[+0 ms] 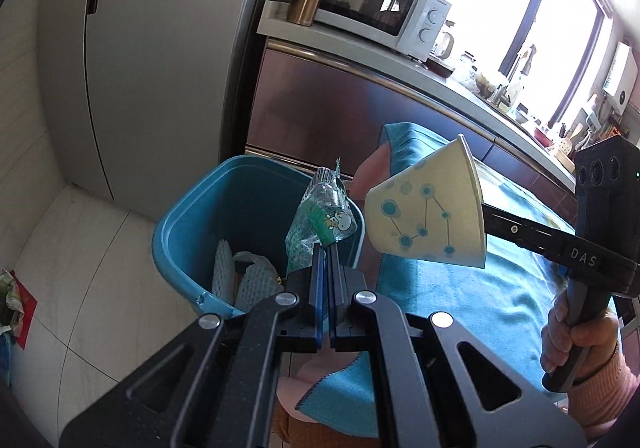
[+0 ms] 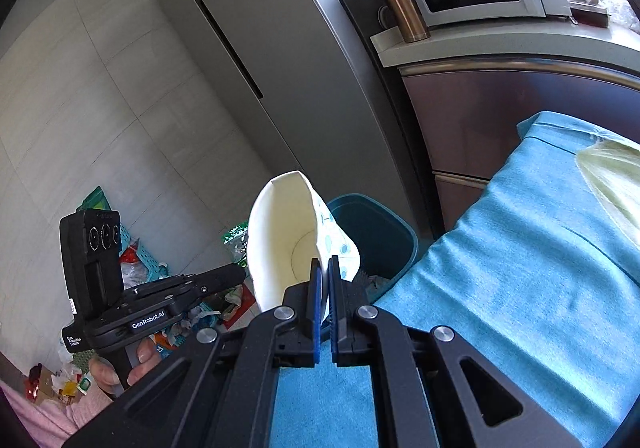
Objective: Collect trash
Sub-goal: 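Carry the clear wrapper and paper cup over the teal bin with both tools, then open both tools to drop the wrapper and cup into the teal bin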
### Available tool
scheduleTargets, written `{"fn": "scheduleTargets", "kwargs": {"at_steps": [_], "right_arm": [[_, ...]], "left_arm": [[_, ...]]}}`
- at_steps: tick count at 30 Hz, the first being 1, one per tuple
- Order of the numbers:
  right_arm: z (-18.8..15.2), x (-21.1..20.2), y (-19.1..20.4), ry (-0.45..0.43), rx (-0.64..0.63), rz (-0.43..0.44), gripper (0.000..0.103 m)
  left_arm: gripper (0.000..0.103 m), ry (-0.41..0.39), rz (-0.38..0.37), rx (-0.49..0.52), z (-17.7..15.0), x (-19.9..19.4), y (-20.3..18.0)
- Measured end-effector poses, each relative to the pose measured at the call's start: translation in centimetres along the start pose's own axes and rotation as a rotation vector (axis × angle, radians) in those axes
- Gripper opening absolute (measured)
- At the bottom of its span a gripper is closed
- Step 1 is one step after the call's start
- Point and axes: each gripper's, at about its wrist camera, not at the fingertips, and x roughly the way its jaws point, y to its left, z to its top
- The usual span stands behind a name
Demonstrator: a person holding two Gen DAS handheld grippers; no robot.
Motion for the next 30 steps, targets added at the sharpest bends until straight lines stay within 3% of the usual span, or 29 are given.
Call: {"fn": "scheduleTargets", "kwargs": {"at_steps": [20, 30], "right_arm": [[2.0, 8.1, 0.6, 0.167, 0.01, -0.075, 0.006], [1.6, 8.3, 0.2, 0.177, 0.036, -0.084, 0.007]], "left_arm": [[0.002, 0.101, 0.074, -0.059, 0.4, 5.9, 2.6], [0.008, 0.146, 0.077, -0.078, -0.4, 8.3, 2.8]]}}
